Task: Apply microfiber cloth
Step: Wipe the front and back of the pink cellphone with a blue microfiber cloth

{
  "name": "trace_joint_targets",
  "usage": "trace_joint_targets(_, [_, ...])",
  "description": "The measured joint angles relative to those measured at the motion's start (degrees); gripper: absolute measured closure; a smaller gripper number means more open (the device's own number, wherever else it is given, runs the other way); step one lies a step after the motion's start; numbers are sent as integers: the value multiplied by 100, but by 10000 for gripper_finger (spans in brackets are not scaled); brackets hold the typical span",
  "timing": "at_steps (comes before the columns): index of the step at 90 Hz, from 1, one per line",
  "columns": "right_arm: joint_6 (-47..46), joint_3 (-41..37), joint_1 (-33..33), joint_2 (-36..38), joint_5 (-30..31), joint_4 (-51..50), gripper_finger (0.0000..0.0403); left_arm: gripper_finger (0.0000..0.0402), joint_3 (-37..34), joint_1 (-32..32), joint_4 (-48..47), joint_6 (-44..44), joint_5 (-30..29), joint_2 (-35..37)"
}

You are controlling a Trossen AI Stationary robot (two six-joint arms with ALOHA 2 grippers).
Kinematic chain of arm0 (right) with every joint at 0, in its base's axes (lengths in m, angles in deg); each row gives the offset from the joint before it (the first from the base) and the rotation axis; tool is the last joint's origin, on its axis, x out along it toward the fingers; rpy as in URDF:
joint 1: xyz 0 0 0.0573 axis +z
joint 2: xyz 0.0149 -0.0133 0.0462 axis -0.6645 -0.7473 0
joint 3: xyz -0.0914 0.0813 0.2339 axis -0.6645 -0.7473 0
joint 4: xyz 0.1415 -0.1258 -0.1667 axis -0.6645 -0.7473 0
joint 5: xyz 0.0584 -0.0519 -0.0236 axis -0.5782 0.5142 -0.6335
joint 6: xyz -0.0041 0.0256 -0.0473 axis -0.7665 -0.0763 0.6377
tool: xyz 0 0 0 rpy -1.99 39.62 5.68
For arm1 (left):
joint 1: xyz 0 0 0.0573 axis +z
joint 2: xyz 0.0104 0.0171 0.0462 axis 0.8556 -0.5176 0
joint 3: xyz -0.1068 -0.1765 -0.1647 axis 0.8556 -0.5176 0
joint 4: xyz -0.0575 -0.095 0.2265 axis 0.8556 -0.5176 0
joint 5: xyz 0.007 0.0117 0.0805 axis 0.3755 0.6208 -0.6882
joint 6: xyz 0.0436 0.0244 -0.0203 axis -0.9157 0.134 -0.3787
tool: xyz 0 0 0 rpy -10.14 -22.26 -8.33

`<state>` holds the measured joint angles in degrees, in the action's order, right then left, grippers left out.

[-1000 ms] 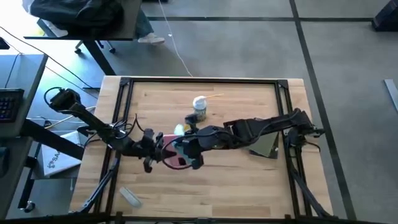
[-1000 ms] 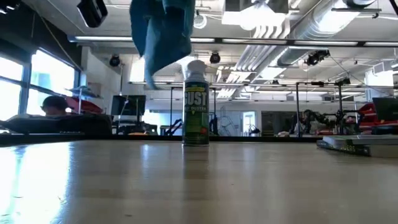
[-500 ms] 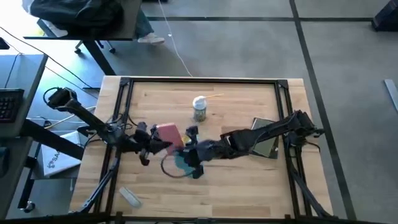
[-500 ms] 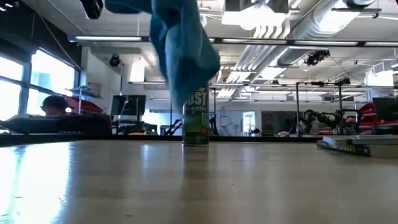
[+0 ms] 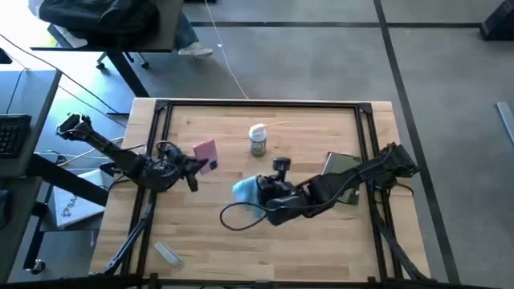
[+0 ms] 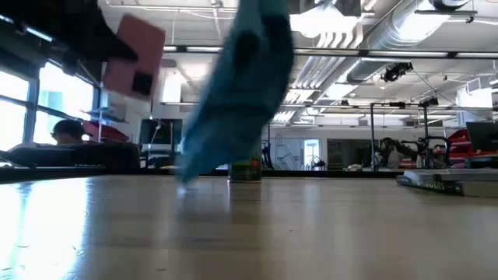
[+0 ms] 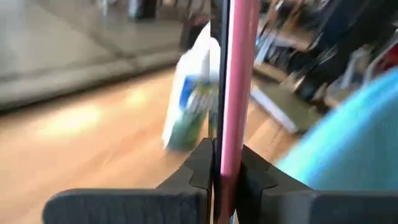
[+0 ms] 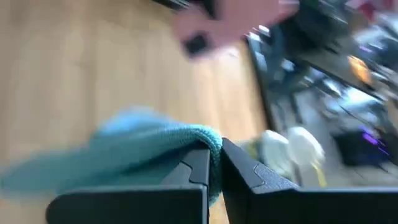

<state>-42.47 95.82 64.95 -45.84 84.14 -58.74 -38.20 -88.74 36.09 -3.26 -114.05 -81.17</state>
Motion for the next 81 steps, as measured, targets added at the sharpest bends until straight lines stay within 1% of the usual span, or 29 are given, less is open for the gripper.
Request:
trace_joint_targets(9, [-204,-632,-192,-39,640,256,403,387,-2,115,-611,612,326,-107])
trace_joint_targets(13, [-222,-966,-329,-33,741,602,403,387,-2,144,-868,793,426,-152])
trace_joint_targets(18, [-242,-1352,-512,-23,685,1077,403,387,-2,177,-1003,918,511,-235])
trace_joint_targets(25, [-344,-1835,-766,-32,184,1790,403,387,-2,230,-1243,946,612,-335])
trace_joint_targets(34, [-597,-2268,-1036,-32,-846,2859,402,387,-2,338,-1717,939,706,-462])
trace_joint_targets(44, [-876,-2528,-1293,-32,-1728,3479,393,387,-2,532,-2377,559,839,-643])
trace_joint_targets(50, [-1074,-2620,-1430,-30,-1967,3527,377,387,-2,624,-2675,184,1105,-787])
trace_joint_targets(56, [-1298,-2644,-1564,-30,-2151,3379,352,387,-2,676,-2819,-202,1428,-961])
trace_joint_targets(70, [-1821,-2647,-1747,-28,-2562,3313,284,387,23,618,-2382,-871,1770,-1415])
trace_joint_targets(76, [-1840,-2647,-1774,-28,-2664,3302,258,387,61,621,-2374,-794,2147,-1622])
trace_joint_targets(81, [-1755,-2647,-1772,-28,-2743,3303,240,387,103,629,-2673,-498,2506,-1818])
